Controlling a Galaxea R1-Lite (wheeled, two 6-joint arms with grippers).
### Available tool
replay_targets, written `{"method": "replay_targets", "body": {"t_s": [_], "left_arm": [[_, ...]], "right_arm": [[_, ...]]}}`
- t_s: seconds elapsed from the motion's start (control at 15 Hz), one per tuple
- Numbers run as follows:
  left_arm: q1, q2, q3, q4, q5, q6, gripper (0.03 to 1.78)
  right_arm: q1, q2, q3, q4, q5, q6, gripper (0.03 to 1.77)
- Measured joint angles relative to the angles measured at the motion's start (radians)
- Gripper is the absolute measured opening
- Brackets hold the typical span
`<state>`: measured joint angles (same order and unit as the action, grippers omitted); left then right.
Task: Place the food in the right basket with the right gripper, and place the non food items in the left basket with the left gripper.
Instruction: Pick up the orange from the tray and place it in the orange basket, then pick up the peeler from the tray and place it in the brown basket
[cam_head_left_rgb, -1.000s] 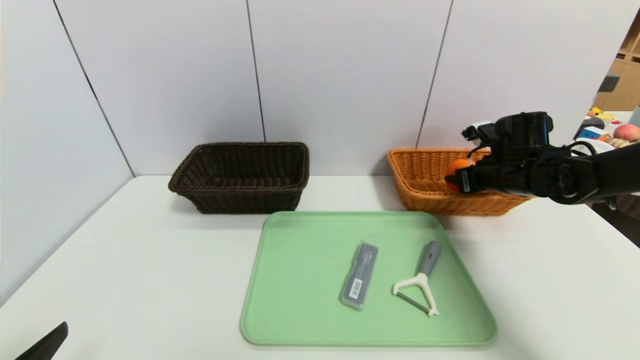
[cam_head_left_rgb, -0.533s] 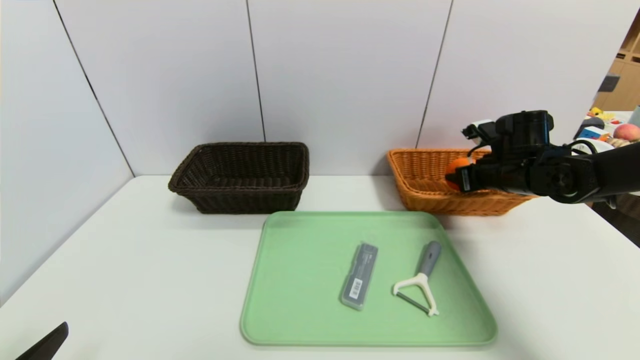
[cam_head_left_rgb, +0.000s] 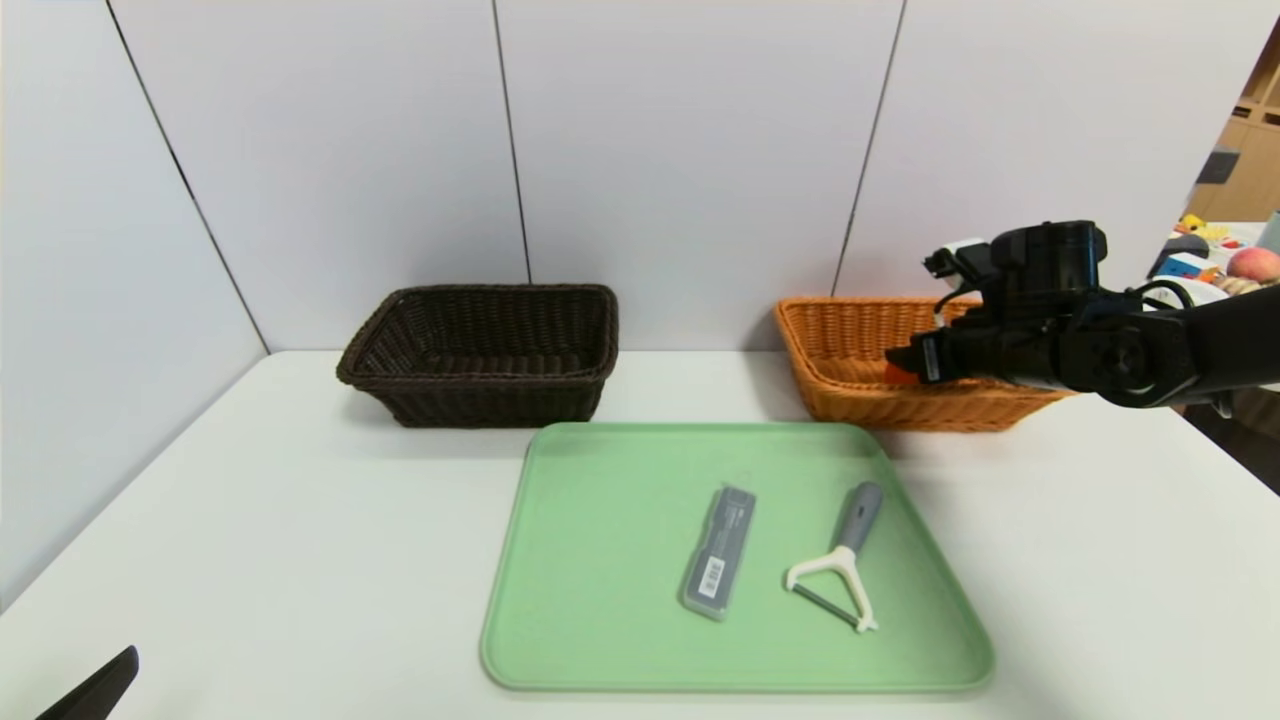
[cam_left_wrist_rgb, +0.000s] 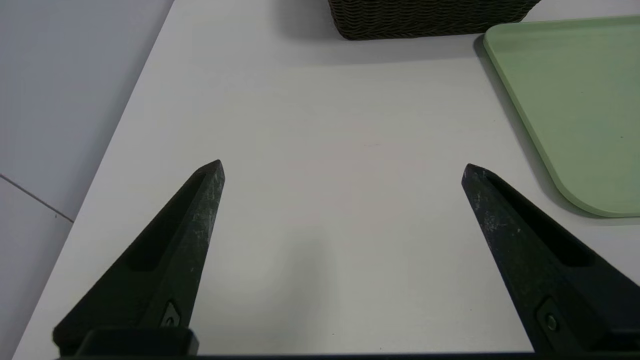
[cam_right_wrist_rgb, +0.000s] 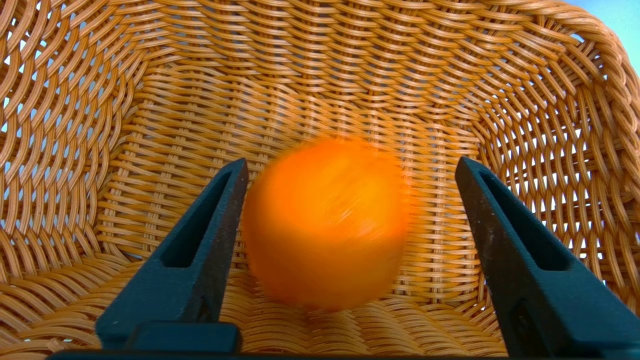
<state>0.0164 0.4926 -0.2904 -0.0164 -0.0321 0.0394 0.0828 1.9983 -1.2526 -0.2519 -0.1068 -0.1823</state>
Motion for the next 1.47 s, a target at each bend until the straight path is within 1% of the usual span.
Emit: {"method": "replay_targets", "body": {"t_s": [0.4, 0.67, 0.87, 1.07, 1.13, 1.4, 1.47], "left_arm": [[0.000, 0.001, 0.002, 0.000, 0.000, 0.000, 1.69], [0.000, 0.001, 0.004, 0.000, -0.001, 0.000, 1.69], [0.000, 0.001, 0.004, 0.000, -0.002, 0.000, 1.69], [0.000, 0.001, 0.005, 0.000, -0.002, 0.000, 1.69], [0.000, 0.001, 0.006, 0.000, -0.002, 0.000, 1.69], [0.000, 0.001, 0.010, 0.000, -0.003, 0.001, 1.69], [0.000, 0.001, 0.011, 0.000, -0.004, 0.001, 1.69]], "right_arm": [[0.001, -0.036, 0.000, 0.001, 0.004, 0.001, 1.59], [0.030, -0.149, 0.021, 0.007, 0.012, -0.006, 1.64], [0.064, -0.261, 0.054, 0.037, 0.005, -0.009, 1.66], [0.094, -0.389, 0.068, 0.154, 0.002, 0.003, 1.68], [0.101, -0.431, 0.069, 0.206, 0.001, 0.020, 1.68], [0.113, -0.559, 0.053, 0.472, -0.003, 0.140, 1.69], [0.115, -0.580, 0.047, 0.523, -0.017, 0.169, 1.69]]}}
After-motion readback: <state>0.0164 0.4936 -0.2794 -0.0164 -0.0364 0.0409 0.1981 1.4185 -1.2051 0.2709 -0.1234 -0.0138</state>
